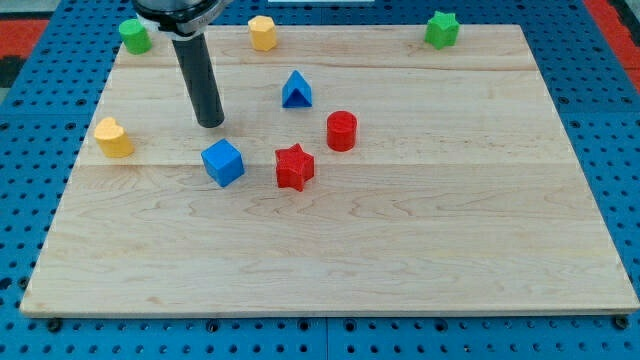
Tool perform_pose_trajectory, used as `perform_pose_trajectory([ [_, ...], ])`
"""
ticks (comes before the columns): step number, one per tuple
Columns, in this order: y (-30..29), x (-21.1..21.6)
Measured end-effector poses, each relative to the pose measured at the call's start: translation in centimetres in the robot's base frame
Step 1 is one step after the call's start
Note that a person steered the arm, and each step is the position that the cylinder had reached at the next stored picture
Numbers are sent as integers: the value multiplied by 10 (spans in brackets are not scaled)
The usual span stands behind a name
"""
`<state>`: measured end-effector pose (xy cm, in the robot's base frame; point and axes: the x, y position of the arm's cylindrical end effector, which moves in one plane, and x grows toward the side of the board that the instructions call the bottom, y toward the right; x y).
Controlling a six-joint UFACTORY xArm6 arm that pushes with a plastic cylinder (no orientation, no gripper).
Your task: Move the red circle to the center right
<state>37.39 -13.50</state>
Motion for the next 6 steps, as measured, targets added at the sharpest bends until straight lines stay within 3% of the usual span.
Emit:
perform_pose_trajectory([
  [2, 74, 35],
  [3, 115, 23],
  [4, 229, 23],
  [5, 300, 23],
  [6, 260, 29],
])
